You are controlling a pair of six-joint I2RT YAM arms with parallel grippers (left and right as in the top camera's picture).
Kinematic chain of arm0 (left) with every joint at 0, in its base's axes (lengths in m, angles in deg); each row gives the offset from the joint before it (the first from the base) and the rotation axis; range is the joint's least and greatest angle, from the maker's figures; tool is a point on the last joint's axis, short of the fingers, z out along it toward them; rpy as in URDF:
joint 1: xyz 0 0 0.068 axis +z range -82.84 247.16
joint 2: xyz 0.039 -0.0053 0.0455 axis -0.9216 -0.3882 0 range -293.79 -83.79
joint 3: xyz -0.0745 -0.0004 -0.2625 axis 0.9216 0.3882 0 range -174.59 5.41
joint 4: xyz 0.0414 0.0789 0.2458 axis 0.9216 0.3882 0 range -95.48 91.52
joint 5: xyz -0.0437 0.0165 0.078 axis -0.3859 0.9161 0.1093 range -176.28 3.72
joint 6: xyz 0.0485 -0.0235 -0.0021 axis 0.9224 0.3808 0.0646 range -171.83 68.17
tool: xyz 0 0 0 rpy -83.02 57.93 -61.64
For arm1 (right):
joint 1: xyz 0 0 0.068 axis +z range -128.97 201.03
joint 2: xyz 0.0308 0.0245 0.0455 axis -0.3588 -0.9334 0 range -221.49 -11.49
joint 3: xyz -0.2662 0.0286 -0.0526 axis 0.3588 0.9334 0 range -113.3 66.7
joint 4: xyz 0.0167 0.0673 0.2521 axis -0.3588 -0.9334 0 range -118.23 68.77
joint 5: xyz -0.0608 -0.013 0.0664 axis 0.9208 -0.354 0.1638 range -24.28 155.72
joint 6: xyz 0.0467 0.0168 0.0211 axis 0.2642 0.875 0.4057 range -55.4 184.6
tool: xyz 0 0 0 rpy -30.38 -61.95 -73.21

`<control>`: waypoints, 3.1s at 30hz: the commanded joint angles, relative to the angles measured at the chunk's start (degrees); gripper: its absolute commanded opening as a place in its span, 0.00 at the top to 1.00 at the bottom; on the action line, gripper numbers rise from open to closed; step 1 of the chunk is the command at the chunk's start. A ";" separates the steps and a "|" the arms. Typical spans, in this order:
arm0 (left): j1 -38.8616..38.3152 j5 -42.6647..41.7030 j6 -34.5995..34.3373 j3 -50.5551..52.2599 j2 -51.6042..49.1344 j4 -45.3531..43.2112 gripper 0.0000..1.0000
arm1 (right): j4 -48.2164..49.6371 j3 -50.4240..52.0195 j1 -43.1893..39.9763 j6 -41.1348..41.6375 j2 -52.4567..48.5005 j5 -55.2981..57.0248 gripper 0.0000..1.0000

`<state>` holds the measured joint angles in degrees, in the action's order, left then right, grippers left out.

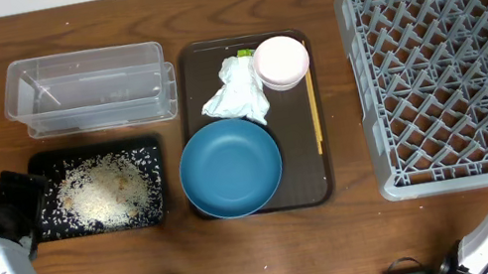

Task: Sort waste into correct bins and load items into the dishwasher rack
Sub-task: 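Open the right gripper and lift away from the white cup, then reach the right gripper back to the pink bowl on the brown tray, then grasp the pink bowl rim with the right gripper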

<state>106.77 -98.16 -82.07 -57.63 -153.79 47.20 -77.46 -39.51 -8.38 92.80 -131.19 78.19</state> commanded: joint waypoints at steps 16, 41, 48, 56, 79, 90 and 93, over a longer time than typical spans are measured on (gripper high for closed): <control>0.24 -0.04 -0.50 -0.94 0.00 0.22 0.11 | 4.61 0.31 5.20 -5.81 23.58 -56.15 0.50; 0.24 -0.04 -0.52 -0.94 0.00 0.22 0.11 | 13.25 0.31 59.67 -30.01 -6.80 -4.85 0.06; 0.22 -0.04 -0.50 -0.94 0.00 0.22 0.11 | 11.61 0.33 61.35 -29.99 -8.07 -2.43 0.22; 0.22 -0.04 -0.50 -0.94 0.00 0.22 0.11 | 8.00 0.33 60.63 -29.99 -10.78 -2.43 0.46; 0.22 -0.07 -0.50 -0.94 0.00 0.22 0.11 | 5.64 -0.72 61.26 -29.99 -2.25 1.57 0.99; 0.22 -0.07 -0.50 -0.94 0.00 0.22 0.11 | 4.04 -0.72 53.81 -28.72 13.90 1.66 0.99; 0.22 -0.04 -0.50 -0.94 0.00 0.22 0.11 | 2.14 -0.72 47.87 -25.05 17.84 1.05 0.99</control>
<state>106.77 -98.16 -82.07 -57.63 -153.79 47.20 -74.18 -39.10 45.06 63.86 -117.31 78.45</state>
